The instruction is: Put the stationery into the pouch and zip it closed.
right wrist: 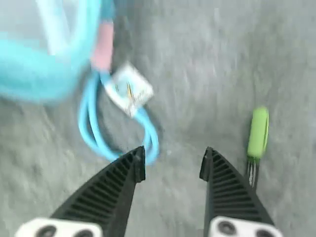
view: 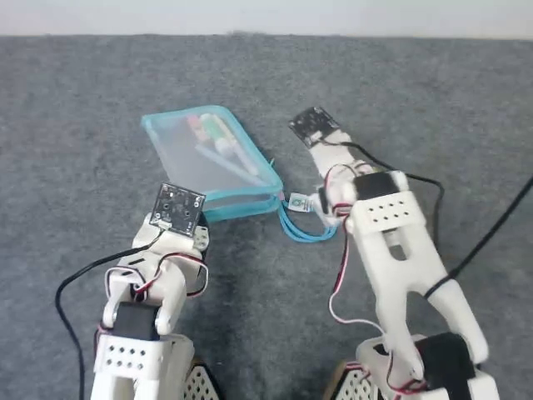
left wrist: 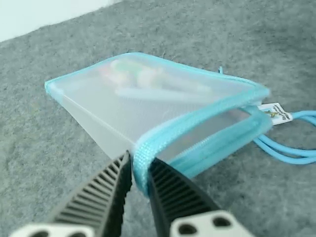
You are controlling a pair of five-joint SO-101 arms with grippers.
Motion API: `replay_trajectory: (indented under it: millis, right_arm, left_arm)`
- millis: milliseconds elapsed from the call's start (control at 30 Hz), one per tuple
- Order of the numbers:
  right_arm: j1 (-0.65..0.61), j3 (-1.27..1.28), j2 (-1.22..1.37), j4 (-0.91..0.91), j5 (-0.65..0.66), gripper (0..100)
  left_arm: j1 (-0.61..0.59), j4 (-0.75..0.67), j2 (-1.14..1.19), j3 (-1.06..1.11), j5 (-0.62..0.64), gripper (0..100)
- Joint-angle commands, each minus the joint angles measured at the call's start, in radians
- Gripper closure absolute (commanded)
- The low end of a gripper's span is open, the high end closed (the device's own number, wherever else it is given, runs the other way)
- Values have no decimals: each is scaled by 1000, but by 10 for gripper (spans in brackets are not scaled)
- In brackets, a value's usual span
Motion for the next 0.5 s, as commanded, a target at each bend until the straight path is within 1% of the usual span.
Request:
replay_trajectory:
  millis: [0,133,233,400,467]
  right_arm:
    - [-59,-6,42,-173,-64,801]
    - [-65,-9,157,-280,-69,801]
    - [-70,-11,205,-312,-71,801]
    - [-136,-46,208,-337,-153,801]
    - [-174,-60,213,-337,-166,801]
  left_arm:
    - [15,5,-18,-70,-12,991]
    - [15,5,-18,-68,-12,991]
    - [15,-17,-18,-53,-11,991]
    - [31,-44,-17,-28,-11,991]
    - [49,-43,-17,-28,-11,991]
